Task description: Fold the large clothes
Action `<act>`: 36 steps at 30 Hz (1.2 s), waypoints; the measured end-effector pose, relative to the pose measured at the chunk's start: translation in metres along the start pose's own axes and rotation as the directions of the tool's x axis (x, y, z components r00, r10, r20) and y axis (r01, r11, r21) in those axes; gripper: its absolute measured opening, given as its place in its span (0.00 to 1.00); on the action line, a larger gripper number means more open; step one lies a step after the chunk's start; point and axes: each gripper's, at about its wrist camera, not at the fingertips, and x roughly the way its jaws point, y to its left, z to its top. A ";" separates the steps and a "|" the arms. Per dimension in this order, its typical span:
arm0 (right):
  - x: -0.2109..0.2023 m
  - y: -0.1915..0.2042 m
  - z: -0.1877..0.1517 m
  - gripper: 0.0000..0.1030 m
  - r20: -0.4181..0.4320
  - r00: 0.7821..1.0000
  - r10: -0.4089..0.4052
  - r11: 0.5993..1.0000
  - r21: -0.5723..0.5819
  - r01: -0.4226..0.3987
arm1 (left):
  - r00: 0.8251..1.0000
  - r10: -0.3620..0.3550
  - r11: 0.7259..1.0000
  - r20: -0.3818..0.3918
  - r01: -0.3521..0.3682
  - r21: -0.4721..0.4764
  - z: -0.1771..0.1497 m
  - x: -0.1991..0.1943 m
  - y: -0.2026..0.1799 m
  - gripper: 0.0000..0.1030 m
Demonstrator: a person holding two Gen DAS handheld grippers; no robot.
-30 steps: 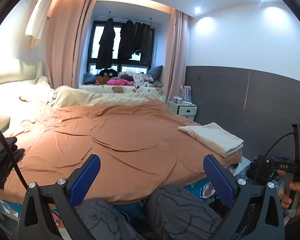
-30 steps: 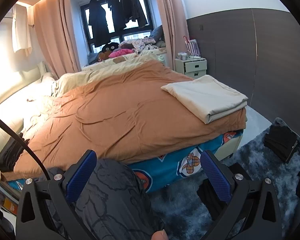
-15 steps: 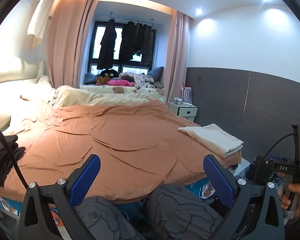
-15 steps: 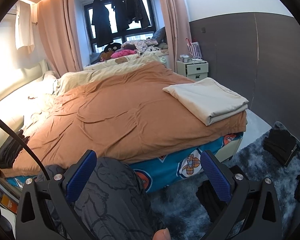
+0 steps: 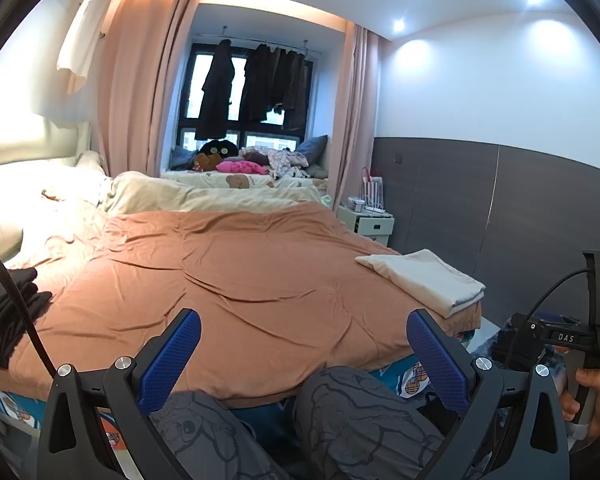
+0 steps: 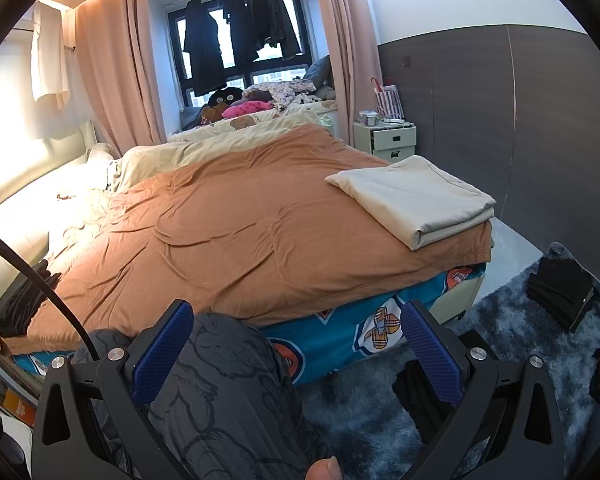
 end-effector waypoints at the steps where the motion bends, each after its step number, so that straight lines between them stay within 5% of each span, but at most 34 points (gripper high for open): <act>1: 0.000 0.000 0.000 1.00 0.000 1.000 0.001 1.000 -0.001 -0.001 | 1.000 0.000 1.000 0.000 0.000 -0.001 0.000 0.000 0.000 1.00; 36: -0.017 -0.031 -0.006 1.00 0.001 1.000 0.022 1.000 0.011 -0.022 | 1.000 -0.004 1.000 -0.001 0.004 0.010 -0.013 -0.023 -0.044 1.00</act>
